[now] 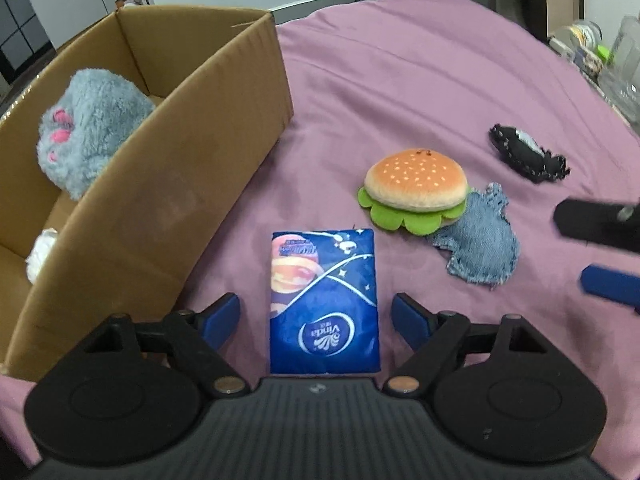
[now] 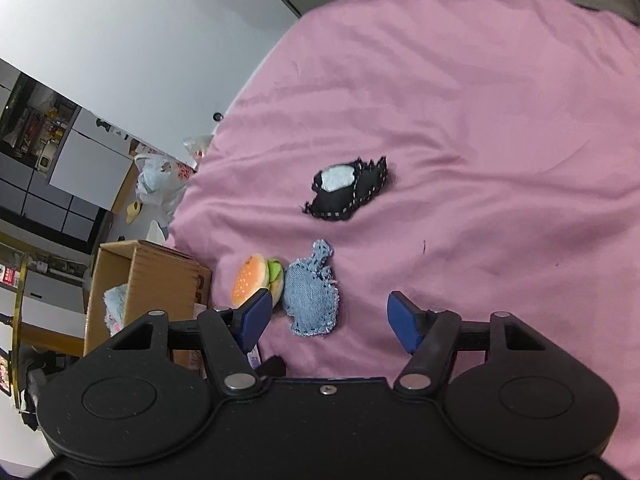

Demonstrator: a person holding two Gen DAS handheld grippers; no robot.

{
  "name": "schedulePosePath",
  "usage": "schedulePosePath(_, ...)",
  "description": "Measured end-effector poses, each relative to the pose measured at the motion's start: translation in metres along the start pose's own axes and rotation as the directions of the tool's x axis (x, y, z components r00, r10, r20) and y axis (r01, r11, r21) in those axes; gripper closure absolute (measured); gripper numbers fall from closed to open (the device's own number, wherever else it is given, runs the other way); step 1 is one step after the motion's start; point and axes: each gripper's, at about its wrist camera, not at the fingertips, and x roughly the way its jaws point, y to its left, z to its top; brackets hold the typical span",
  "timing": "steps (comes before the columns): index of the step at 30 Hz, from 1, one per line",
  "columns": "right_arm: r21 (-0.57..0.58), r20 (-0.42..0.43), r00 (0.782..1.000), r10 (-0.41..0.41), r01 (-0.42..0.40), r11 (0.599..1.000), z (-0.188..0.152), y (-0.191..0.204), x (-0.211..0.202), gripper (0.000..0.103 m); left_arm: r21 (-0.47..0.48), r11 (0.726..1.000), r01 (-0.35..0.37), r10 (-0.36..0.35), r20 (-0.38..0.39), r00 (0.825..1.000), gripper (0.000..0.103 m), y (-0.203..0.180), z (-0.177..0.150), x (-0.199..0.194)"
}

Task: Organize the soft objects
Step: 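Move both grippers back toward the blue tissue pack and burger, then grasp the blue Vinda tissue pack with left gripper while right grasps the denim plush, then carry the tissue pack with left gripper while right carries the denim plush to the box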

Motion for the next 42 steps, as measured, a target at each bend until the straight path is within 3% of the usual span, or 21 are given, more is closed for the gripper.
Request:
schedulePosePath(1,-0.002,-0.005,1.0,-0.003,0.003,1.0,0.0,0.001,0.003,0.04,-0.005,1.0,0.016,-0.016,0.005,1.0,0.037,0.0,0.001,-0.001)
schedulePosePath(2,-0.004,-0.012,1.0,-0.003,0.003,1.0,0.0,0.001,0.006,0.042,-0.008,1.0,0.027,-0.027,0.008,1.0,0.051,0.0,0.001,-0.003)
schedulePosePath(3,-0.004,-0.02,1.0,-0.003,0.003,1.0,-0.001,0.002,0.009,0.043,-0.012,0.999,0.032,-0.032,0.007,0.999,0.053,0.001,0.003,-0.005)
schedulePosePath(10,-0.009,-0.049,0.999,-0.019,0.019,1.0,-0.003,0.006,0.024,0.046,-0.01,0.998,0.063,-0.063,0.031,0.998,0.053,0.004,0.011,-0.028)
schedulePosePath(18,-0.04,-0.025,0.998,-0.056,0.055,0.998,-0.009,0.018,0.038,0.046,-0.002,0.995,0.102,-0.102,0.062,0.993,0.053,0.022,0.011,-0.066)
schedulePosePath(19,-0.047,-0.017,0.998,-0.062,0.061,0.997,-0.009,0.019,0.04,0.051,-0.01,0.994,0.106,-0.105,0.064,0.992,0.053,0.026,0.013,-0.068)
schedulePosePath(20,-0.055,-0.009,0.998,-0.067,0.066,0.996,-0.011,0.021,0.04,0.067,-0.016,0.994,0.113,-0.111,0.068,0.991,0.053,0.032,0.017,-0.07)
schedulePosePath(21,-0.06,-0.013,0.998,-0.068,0.067,0.996,-0.011,0.022,0.041,0.076,-0.022,0.993,0.118,-0.116,0.073,0.991,0.053,0.038,0.019,-0.075)
schedulePosePath(25,-0.081,-0.003,0.998,-0.058,0.058,0.995,-0.017,0.031,0.03,0.088,-0.066,0.988,0.137,-0.132,0.086,0.988,0.053,0.059,0.025,-0.087)
schedulePosePath(42,-0.166,0.149,0.981,-0.127,0.152,0.974,-0.062,0.1,-0.041,0.089,-0.147,0.964,0.22,-0.196,0.16,0.967,0.053,0.148,0.024,-0.139)
